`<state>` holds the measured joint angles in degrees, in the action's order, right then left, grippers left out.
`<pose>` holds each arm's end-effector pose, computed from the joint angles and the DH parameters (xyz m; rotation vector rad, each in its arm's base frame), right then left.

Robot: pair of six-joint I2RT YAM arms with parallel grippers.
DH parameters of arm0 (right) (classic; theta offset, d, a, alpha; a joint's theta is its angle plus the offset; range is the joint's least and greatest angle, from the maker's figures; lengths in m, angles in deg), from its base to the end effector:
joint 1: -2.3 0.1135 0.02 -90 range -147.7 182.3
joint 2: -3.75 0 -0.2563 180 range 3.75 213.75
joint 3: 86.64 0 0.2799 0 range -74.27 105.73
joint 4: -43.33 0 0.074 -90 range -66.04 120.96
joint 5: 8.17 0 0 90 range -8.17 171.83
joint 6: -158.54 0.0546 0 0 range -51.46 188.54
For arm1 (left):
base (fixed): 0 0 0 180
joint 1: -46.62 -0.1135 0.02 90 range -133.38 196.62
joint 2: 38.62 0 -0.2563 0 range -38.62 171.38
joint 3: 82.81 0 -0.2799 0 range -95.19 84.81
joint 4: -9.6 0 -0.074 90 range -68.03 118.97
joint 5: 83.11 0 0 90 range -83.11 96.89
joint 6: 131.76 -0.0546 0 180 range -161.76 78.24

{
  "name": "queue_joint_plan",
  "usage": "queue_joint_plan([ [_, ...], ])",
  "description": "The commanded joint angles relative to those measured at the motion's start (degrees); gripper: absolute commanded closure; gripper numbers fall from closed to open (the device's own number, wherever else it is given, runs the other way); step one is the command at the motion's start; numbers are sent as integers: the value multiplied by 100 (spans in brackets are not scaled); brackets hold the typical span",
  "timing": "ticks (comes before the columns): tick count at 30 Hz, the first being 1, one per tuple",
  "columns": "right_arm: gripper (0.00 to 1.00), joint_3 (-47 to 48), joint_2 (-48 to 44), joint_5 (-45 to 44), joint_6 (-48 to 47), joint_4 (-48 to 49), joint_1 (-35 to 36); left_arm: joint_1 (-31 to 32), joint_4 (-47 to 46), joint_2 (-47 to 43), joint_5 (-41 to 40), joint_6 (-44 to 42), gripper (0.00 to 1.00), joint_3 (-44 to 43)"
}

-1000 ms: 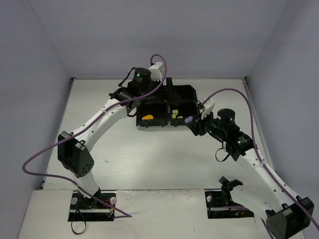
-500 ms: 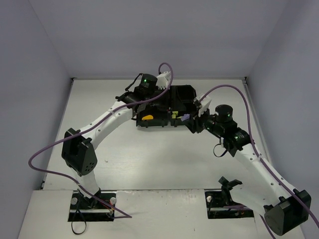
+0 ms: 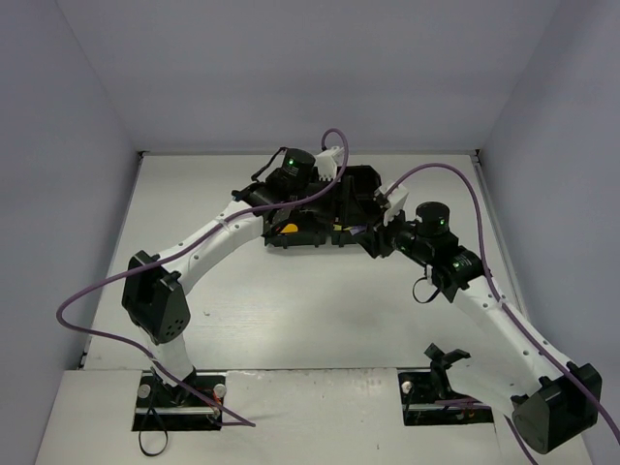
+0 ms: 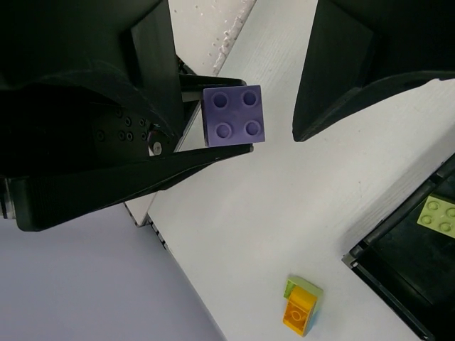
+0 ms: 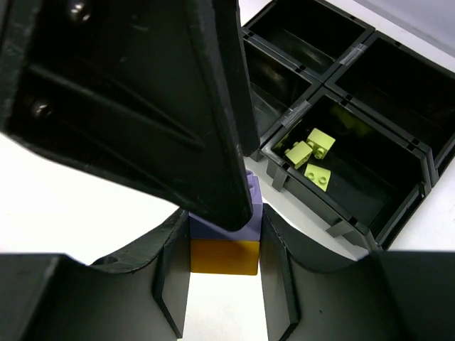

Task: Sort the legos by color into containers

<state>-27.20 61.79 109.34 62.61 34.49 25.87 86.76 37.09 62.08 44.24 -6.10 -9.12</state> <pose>0.2516 0.1373 0.3219 -0.7806 1.5401 0.6356 0.3266 -0.3187 0.3490 0.5697 2.1099 -1.4530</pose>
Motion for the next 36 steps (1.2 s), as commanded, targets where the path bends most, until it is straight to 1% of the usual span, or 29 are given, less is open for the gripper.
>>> queue_joint_plan([
  [1,99,303,41,141,4,552,-11,11,-202,-306,133,-199,44,-117],
  [4,99,320,32,141,5,579,-11,29,-114,-271,124,-278,45,-108],
  [7,99,338,49,132,5,587,-11,47,-79,-245,124,-288,51,-82],
  [10,99,347,41,106,5,596,-11,55,-9,-209,124,-323,53,-82],
  [12,99,356,32,123,13,614,-11,55,18,-174,177,-323,56,-82],
  [14,98,373,41,132,13,614,-11,55,-17,-157,247,-323,62,-90],
  [16,98,373,67,123,5,614,-11,55,-61,-148,317,-314,71,-99],
  [17,98,373,76,123,5,623,-11,55,-61,-130,352,-305,81,-134],
  [18,97,373,76,115,5,623,-11,55,-87,-139,370,-305,86,-134],
  [20,92,373,111,97,-4,623,-19,55,-114,-156,388,-340,100,-152],
  [21,87,364,111,97,-4,623,-19,55,-123,-165,379,-349,100,-152],
  [23,82,356,111,71,-4,623,-19,55,-88,-165,353,-402,100,-178],
  [25,61,321,102,36,-13,623,-19,47,-26,-157,353,-428,100,-205],
  [26,47,303,85,-8,-22,614,-19,38,-17,-157,335,-446,100,-222],
  [29,35,233,58,-79,-48,570,-19,20,26,-148,300,-490,100,-275],
  [31,34,215,23,-131,-66,526,-19,-6,71,-130,274,-499,100,-310],
  [33,35,180,-3,-184,-83,517,-28,-15,88,-130,273,-516,100,-336],
  [36,43,153,-3,-167,-101,491,-28,-15,106,-113,265,-525,100,-363],
])
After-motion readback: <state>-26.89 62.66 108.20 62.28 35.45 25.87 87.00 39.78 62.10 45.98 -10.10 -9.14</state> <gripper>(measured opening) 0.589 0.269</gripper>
